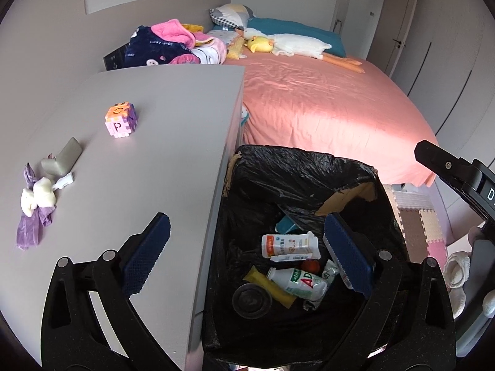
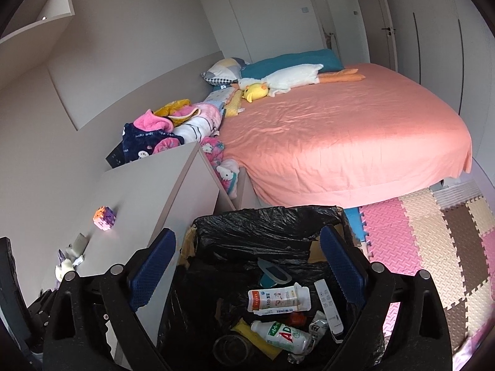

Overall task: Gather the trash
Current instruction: 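Move both grippers back to the desk toward the foam bundle and toy cube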

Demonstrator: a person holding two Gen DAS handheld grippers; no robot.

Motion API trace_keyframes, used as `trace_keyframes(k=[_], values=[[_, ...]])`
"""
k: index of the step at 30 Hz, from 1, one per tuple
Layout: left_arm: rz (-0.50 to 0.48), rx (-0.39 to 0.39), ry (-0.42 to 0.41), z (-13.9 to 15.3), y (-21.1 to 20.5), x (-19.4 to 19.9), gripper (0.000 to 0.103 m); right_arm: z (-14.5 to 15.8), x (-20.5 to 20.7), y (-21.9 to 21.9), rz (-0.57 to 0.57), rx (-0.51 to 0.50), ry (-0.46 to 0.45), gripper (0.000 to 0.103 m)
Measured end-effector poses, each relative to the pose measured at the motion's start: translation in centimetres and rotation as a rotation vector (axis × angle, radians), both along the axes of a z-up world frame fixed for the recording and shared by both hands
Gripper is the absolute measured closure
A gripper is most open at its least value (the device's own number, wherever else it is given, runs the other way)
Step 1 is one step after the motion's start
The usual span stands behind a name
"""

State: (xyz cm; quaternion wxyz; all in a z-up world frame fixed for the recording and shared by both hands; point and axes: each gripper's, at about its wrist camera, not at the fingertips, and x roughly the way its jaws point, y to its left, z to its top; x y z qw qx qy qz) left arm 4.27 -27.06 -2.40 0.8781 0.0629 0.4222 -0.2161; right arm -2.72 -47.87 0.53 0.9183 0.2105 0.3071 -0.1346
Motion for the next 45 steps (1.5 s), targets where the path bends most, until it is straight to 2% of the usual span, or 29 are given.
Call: trace_keyframes(k=[16, 33, 45], values=[[0.141, 0.031, -0.017, -0.3, 7.7, 1.9, 0.006, -0.8, 3.6, 7.5, 0.160, -0.033, -0.004, 0.009], [0.329, 0.031, -0.047, 0.0, 16.1, 4.7, 0.006, -1.2, 7.2, 13.8, 0.271, -0.055, 0.005, 0.009], [0.386, 0.036, -0.031, -1.3, 19.6, 7.6, 0.006, -1.7, 9.9, 16.8, 0.324, -0.064, 0.024, 0.009]])
